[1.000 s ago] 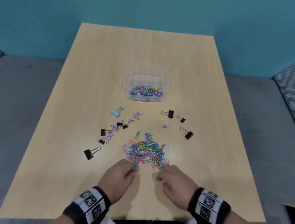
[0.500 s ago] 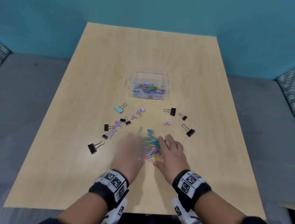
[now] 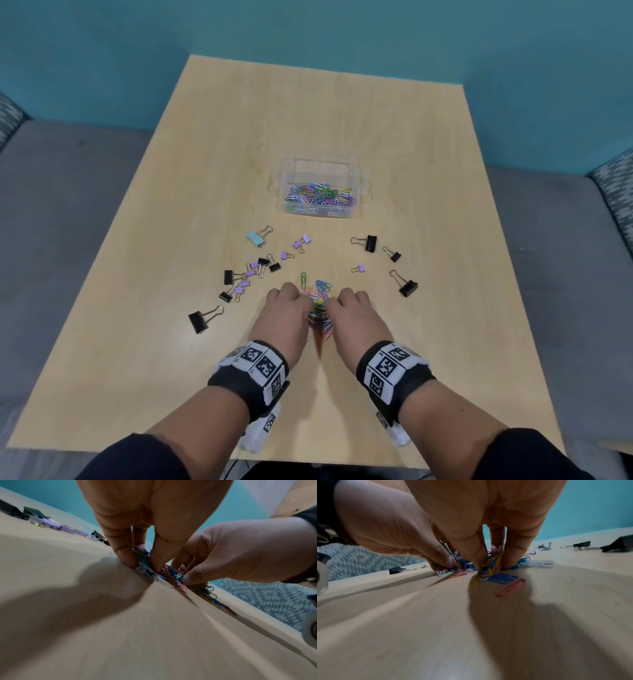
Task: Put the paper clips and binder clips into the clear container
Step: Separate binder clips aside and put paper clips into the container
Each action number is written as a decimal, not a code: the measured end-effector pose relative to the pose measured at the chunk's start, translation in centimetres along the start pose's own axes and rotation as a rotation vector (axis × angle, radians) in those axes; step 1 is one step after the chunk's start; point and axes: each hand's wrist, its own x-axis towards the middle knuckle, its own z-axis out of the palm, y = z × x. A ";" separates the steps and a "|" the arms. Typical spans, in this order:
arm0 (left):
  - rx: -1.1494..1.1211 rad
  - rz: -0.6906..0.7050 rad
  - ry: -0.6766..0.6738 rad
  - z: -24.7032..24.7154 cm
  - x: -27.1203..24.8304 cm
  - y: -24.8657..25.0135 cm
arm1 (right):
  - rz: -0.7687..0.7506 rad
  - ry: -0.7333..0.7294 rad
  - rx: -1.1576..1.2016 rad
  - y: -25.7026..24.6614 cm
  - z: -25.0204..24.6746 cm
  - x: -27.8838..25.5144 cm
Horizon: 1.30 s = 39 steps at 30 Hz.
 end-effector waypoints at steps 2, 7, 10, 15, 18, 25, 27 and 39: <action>0.003 0.004 0.008 0.0 0.2 -0.3 | 0.000 -0.022 -0.002 0.0 -0.4 0.1; -0.003 0.016 -0.028 -0.7 0.4 -0.5 | -0.038 -0.049 0.007 0.5 -0.8 0.4; -0.028 0.023 -0.016 -1.3 0.5 -0.6 | -0.060 -0.083 0.039 0.7 -1.0 0.8; -0.125 -0.045 -0.074 -2.8 1.0 -0.6 | 0.040 -0.167 0.204 1.4 -2.2 1.6; -0.337 -0.178 -0.173 -4.4 1.4 -0.6 | 0.103 -0.240 0.418 2.3 -3.5 2.0; -0.981 -0.411 -0.137 -9.7 7.6 -1.2 | 0.222 -0.237 1.054 4.5 -8.6 6.9; -0.894 -0.368 -0.038 -10.8 11.2 -1.4 | 0.193 -0.101 0.983 4.8 -10.7 10.0; -0.357 -0.176 0.029 -11.3 14.6 -3.1 | 0.085 0.034 0.208 4.4 -13.4 13.9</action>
